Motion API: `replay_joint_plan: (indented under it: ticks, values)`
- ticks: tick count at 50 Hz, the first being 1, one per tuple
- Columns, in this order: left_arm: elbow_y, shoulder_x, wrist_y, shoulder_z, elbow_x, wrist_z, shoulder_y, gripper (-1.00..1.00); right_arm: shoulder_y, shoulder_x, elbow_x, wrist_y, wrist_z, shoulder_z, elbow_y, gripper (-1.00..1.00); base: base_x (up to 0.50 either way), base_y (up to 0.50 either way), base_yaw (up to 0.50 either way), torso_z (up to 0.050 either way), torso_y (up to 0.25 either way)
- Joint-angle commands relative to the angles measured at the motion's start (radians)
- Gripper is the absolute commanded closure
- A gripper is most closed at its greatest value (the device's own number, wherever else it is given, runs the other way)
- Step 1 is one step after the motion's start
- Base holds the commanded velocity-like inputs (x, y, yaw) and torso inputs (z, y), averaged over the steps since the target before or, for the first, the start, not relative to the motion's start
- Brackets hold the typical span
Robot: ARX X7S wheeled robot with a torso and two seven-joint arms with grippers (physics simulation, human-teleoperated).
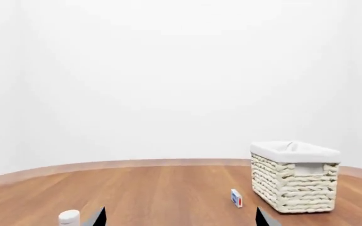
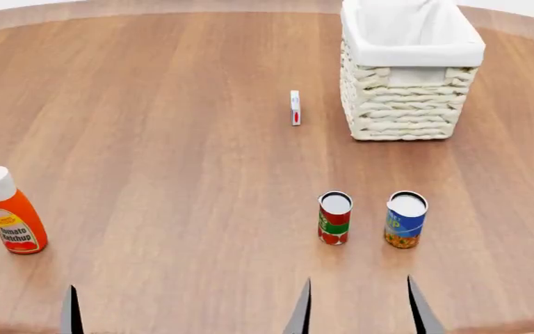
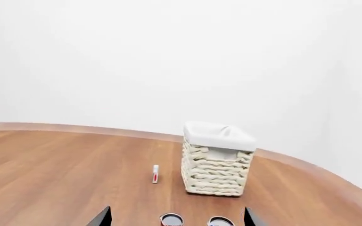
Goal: Pick up the ketchup, and put it in the basket.
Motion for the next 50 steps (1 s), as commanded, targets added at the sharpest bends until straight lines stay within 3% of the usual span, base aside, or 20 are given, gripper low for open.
replay_joint_plan:
  ticks: [1, 15, 50]
  values:
    - [0.054, -0.014, -0.008, -0.001, -0.022, -0.013, 0.014, -1.0, -0.007, 0.009, 0.002, -0.005, 0.025, -0.001, -0.034, -1.0, 0.0, 0.0, 0.0, 0.0, 0.0]
    - [0.061, -0.024, 0.003, 0.001, -0.047, -0.023, 0.019, -1.0, -0.009, 0.023, 0.032, -0.04, 0.028, -0.006, 0.002, -1.0, 0.03, 0.0, 0.0, 0.0, 0.0]
    - [0.038, -0.048, 0.03, 0.032, -0.031, -0.048, 0.018, -1.0, -0.004, 0.046, 0.049, -0.049, 0.057, -0.033, 0.026, -1.0, 0.5, 0.0, 0.0, 0.0, 0.0]
